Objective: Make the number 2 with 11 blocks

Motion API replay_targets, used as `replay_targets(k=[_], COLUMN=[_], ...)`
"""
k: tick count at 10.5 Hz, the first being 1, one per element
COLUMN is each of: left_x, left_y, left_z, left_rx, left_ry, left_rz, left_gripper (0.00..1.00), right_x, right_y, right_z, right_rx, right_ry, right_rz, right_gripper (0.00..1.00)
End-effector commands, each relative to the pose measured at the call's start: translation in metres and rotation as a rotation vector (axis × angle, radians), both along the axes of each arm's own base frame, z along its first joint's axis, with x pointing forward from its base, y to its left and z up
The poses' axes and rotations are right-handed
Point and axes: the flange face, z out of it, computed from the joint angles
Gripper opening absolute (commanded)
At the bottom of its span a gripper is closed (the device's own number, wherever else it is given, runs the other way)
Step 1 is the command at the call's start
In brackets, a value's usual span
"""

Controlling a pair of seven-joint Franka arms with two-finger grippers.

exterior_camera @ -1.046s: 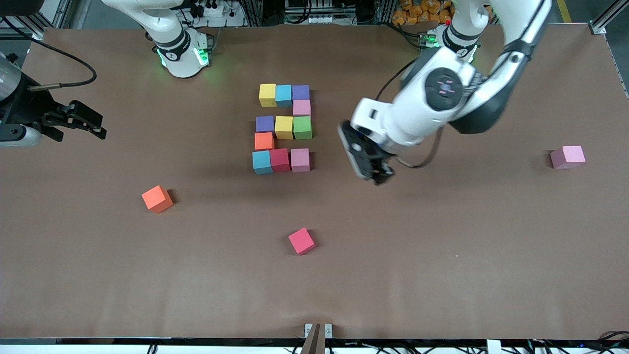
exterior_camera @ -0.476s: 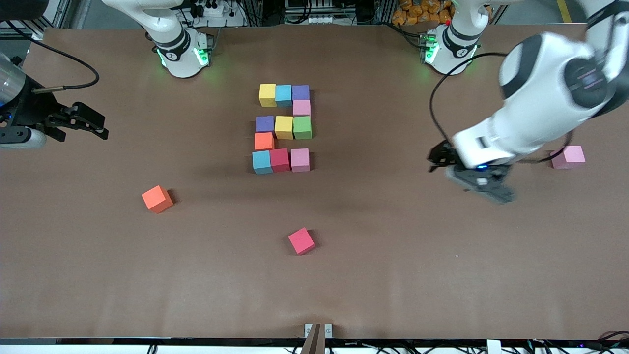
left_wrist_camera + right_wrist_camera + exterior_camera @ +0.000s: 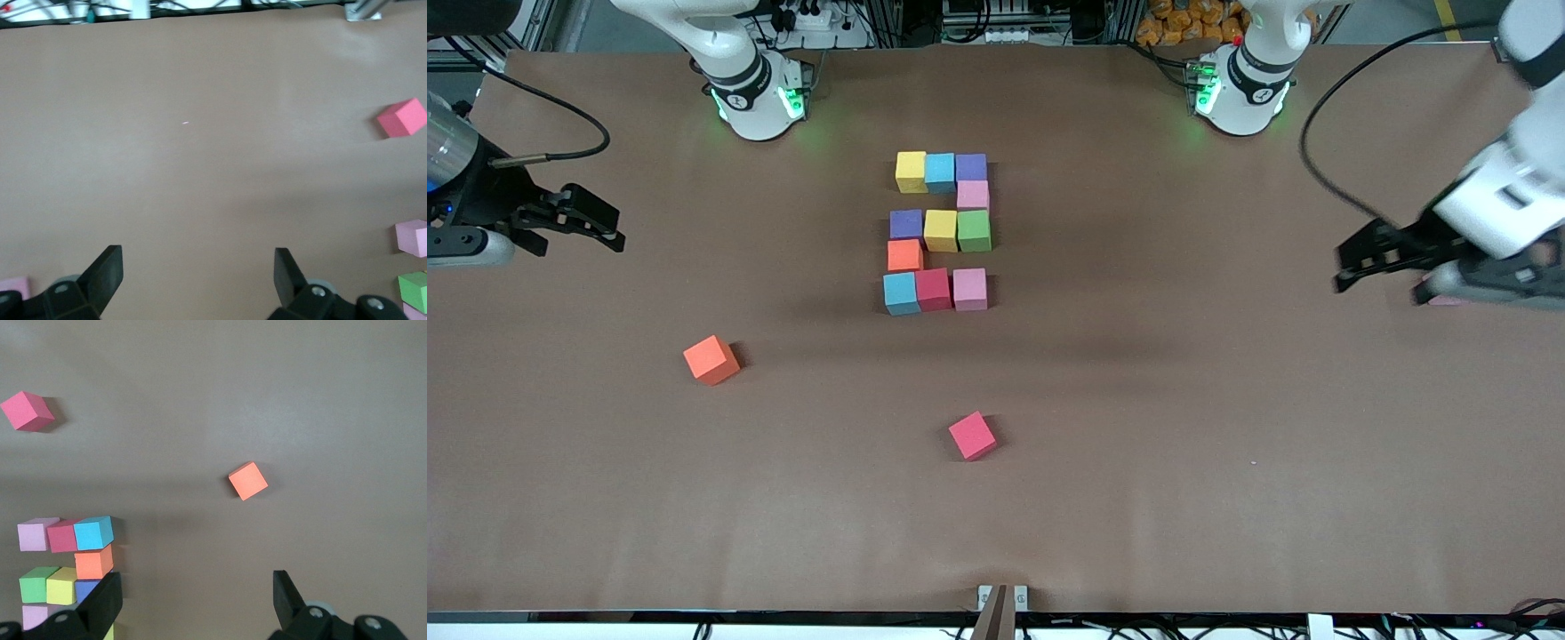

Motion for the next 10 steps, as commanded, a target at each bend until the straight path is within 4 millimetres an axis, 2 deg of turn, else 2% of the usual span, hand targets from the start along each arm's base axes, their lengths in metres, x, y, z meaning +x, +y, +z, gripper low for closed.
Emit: replay_targets(k=[1,4,6,10], left_x=[-0.022,-0.023,-0.027,-0.036], left_y=[0.018,0.022,0.025,0.027], left_z=[0.017,0.018,0.015,0.013], left_rx=[0.002,0.023,0.098,0.101], left_ry=[0.021,0.024,0.052,0.122], left_rz=[0.055,0.041,-0.036,-0.058], left_gripper=[1.0,1.0,1.0,1.0], right_x=[-0.007,-0.007,-0.007,-0.007], right_y=[0.0,0.0,0.0,0.0], right_z=[0.003,0.001,0.0,0.0], right_rx=[-0.013,-0.014,-0.014,-0.014], right_ry=[-0.014,-0.008,-0.002,-0.001], right_rz=[-0.004,-0.004,-0.002,-0.002], right_gripper=[1.0,1.0,1.0,1.0])
